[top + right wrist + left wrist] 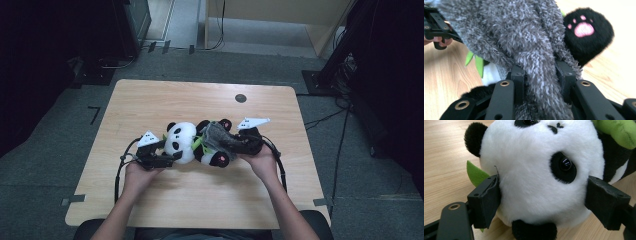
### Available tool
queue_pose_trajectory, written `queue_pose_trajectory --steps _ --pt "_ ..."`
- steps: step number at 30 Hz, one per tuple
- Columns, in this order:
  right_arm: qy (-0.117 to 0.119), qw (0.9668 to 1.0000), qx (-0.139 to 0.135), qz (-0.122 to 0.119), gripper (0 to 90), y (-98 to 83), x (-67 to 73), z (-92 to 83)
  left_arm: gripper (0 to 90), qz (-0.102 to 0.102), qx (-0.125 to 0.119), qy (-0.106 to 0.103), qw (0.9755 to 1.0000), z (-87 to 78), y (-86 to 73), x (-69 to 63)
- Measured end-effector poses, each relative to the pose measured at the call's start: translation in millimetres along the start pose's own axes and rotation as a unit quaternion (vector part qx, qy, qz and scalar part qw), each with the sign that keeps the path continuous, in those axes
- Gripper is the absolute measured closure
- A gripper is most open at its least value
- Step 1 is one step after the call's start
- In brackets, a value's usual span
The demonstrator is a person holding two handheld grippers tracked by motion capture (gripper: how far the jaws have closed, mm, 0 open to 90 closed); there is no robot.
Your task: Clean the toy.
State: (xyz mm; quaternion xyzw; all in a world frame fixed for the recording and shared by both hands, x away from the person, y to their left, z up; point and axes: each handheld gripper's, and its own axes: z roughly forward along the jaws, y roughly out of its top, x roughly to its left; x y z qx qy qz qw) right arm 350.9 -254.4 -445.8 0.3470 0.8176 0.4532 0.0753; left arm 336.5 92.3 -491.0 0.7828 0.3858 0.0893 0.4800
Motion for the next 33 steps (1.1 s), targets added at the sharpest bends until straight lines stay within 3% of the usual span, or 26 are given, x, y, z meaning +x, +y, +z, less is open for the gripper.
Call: queue_pose_trajectory --steps 14,24,33 --pt "-0.005 0.9994 0.014 0.032 65.7 -13.5 -13.9 -1.3 17.2 -0.006 -0.003 -0.002 1.0000 0.5 1.1 2.5" --pt "-0.012 0.9975 0.037 0.059 67.1 -23.0 -22.7 -0.1 16.9 -0.007 -0.005 -0.001 1.0000 0.5 1.6 2.8" --pt "-0.023 0.9956 0.060 0.067 68.6 -25.3 -25.7 -1.7 16.9 -0.010 -0.002 0.000 0.9999 -0.1 1.8 1.9"
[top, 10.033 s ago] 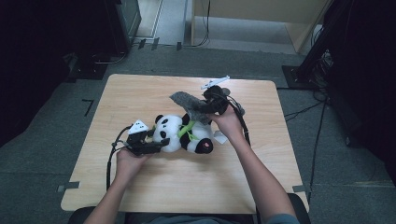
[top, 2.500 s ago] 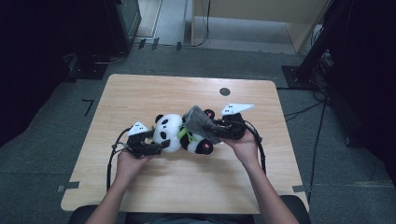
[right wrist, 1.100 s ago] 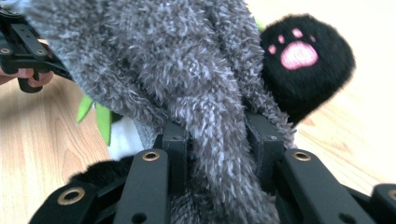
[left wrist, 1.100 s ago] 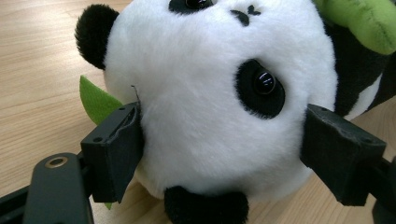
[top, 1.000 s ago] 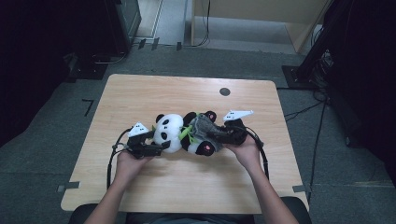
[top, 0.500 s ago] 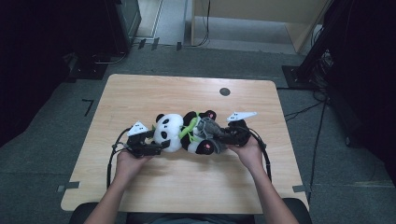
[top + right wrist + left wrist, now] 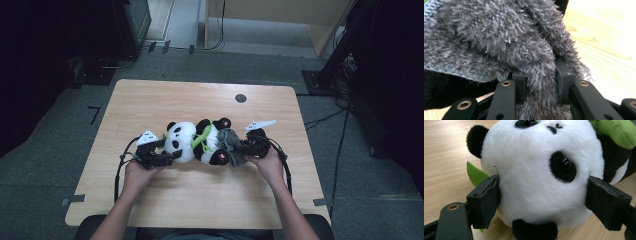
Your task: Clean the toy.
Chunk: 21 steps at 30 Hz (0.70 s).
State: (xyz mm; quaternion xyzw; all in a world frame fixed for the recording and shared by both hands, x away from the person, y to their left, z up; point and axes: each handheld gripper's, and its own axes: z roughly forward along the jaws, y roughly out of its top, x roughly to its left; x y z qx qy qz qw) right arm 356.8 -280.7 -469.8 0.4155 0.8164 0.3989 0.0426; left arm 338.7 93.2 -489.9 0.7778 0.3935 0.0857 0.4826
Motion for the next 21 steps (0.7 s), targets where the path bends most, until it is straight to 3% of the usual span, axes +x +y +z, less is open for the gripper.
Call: queue_pose_trajectory --steps 4,10,14,21 --pt "-0.006 1.0000 0.005 0.002 71.1 0.2 -2.0 -4.0 16.9 0.000 0.000 0.000 1.0000 -0.2 0.1 0.1" --pt "-0.002 0.9999 -0.012 -0.009 73.2 5.4 2.6 -15.7 16.9 0.001 -0.003 0.003 1.0000 -1.0 0.5 0.4" --pt "-0.001 0.9993 -0.027 -0.026 74.0 15.5 13.4 -27.8 17.0 -0.010 -0.008 0.004 0.9999 -2.0 1.9 0.3" --pt "0.001 0.9966 -0.053 -0.063 73.8 38.9 36.7 -41.7 17.5 0.000 -0.008 0.007 0.9999 -4.0 2.1 -2.1"
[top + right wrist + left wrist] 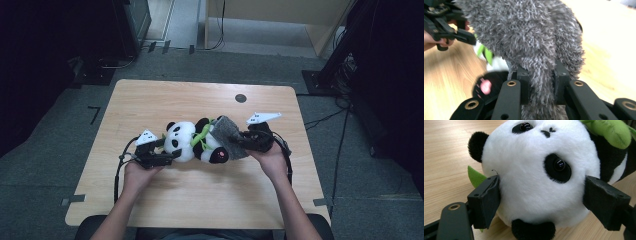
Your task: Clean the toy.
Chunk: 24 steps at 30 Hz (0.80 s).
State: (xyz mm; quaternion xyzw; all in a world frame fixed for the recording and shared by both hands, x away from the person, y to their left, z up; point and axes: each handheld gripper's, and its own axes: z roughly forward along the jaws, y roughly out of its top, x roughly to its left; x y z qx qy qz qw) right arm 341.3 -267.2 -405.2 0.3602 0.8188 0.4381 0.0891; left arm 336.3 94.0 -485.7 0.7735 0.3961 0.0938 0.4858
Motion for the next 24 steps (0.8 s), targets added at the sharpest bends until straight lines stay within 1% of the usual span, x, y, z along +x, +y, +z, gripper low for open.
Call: queue_pose_trajectory --steps 1,2,3,4,5,6,7,8,11,12,13,16,17,21,22,24 --pt "0.005 0.9999 -0.002 -0.011 73.7 9.2 7.0 0.6 17.5 0.002 0.000 0.001 1.0000 -0.1 0.0 -0.1" --pt "0.005 0.9999 -0.002 -0.011 73.7 9.2 7.0 0.6 17.5 0.007 0.000 0.001 1.0000 -0.2 0.0 -0.1" --pt "0.008 0.9998 -0.005 -0.020 73.7 14.2 10.1 1.9 17.5 0.008 0.000 0.002 1.0000 -0.2 -0.1 -0.6" --pt "0.012 0.9995 -0.005 -0.029 73.6 23.4 15.7 5.4 17.5 0.009 0.000 0.002 1.0000 -0.2 -0.2 -1.1" --pt "0.012 0.9995 -0.005 -0.029 73.6 23.4 15.7 5.4 17.5 0.012 0.000 0.004 0.9999 -0.4 -0.1 -1.2" --pt "0.015 0.9992 -0.002 -0.038 73.5 35.5 22.0 14.0 17.5 0.012 0.001 0.005 0.9999 -0.7 -0.2 -1.9" --pt "0.015 0.9992 -0.002 -0.038 73.5 35.5 22.0 14.0 17.5 0.011 0.001 0.005 0.9999 -0.7 -0.3 -2.3" --pt "0.018 0.9990 0.003 -0.040 73.5 40.6 24.8 19.2 17.5 0.012 0.001 0.005 0.9999 -0.9 -0.3 -2.4" --pt "0.029 0.9981 0.022 -0.051 73.3 54.3 33.1 37.5 17.6 0.017 0.001 0.005 0.9998 -1.6 -0.6 -3.0" --pt "0.033 0.9971 0.034 -0.060 73.0 61.6 38.6 49.9 17.7 0.015 0.000 0.005 0.9999 -2.0 -0.8 -3.0" --pt "0.033 0.9971 0.034 -0.060 73.0 61.6 38.6 49.9 17.7 0.014 0.000 0.004 0.9999 -2.2 -0.8 -2.9" --pt "0.028 0.9956 0.056 -0.070 72.3 68.5 44.1 67.5 17.7 0.006 -0.007 0.001 1.0000 -2.0 -2.3 -2.1" --pt "0.028 0.9952 0.060 -0.072 72.0 69.9 44.5 72.3 17.7 0.007 -0.008 0.002 0.9999 -2.2 -2.5 -1.5" --pt "0.027 0.9945 0.068 -0.074 69.6 73.5 43.7 85.3 17.7 0.001 -0.018 -0.003 0.9998 -1.1 -4.8 0.7" --pt "0.025 0.9941 0.071 -0.079 67.4 74.8 44.1 89.9 17.7 0.001 -0.019 -0.002 0.9998 -1.1 -5.6 0.7" --pt "0.020 0.9936 0.073 -0.084 67.5 74.8 44.6 94.3 17.7 0.003 -0.017 0.003 0.9999 -2.3 -7.4 -0.5"
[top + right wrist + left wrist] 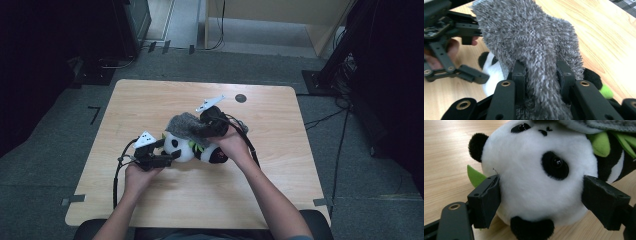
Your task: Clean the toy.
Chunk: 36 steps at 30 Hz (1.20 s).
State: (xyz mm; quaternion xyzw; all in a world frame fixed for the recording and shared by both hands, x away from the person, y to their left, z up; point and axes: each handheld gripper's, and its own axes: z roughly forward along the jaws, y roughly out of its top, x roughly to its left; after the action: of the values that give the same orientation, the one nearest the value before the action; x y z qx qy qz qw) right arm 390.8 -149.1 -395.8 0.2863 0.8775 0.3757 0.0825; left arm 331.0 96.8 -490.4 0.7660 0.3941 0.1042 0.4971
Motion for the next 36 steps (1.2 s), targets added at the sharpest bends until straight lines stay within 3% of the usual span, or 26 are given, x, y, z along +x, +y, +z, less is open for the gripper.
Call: queue_pose_trajectory --steps 4,10,15,22,23,26,31,34,36 --pt "-0.004 1.0000 0.000 0.003 68.1 0.2 -1.6 5.5 17.7 0.008 -0.010 0.001 0.9999 1.2 -5.6 0.4" --pt "-0.008 0.9999 -0.002 0.015 69.1 0.9 -12.0 11.8 17.7 -0.009 -0.033 -0.007 0.9994 4.5 -8.7 3.8" --pt "-0.014 0.9997 0.014 0.016 68.9 7.4 -16.6 16.2 16.8 -0.008 -0.028 -0.005 0.9996 6.3 -11.1 4.6" --pt "-0.018 0.9995 0.013 0.021 68.4 9.2 -19.0 20.0 12.8 -0.010 -0.024 0.000 0.9997 16.3 -15.4 4.6" --pt "-0.016 0.9996 0.010 0.023 65.3 9.0 -19.2 20.1 19.2 -0.010 -0.024 0.003 0.9997 15.9 -15.0 4.1" --pt "-0.014 0.9996 -0.002 0.025 59.0 8.9 -20.8 19.3 26.6 -0.008 -0.022 0.006 0.9997 12.9 -13.6 3.7" --pt "-0.006 0.9997 -0.010 0.021 69.8 10.4 -18.9 15.6 37.3 -0.008 -0.023 0.015 0.9996 10.8 -11.5 1.7" --pt "0.007 0.9996 -0.023 0.015 70.9 18.9 -6.0 5.9 38.8 -0.008 -0.024 0.018 0.9995 10.0 -10.1 0.2" --pt "0.010 0.9998 -0.017 0.009 71.0 21.6 -0.6 6.0 38.8 -0.016 -0.027 0.018 0.9994 9.3 -8.6 -0.9"
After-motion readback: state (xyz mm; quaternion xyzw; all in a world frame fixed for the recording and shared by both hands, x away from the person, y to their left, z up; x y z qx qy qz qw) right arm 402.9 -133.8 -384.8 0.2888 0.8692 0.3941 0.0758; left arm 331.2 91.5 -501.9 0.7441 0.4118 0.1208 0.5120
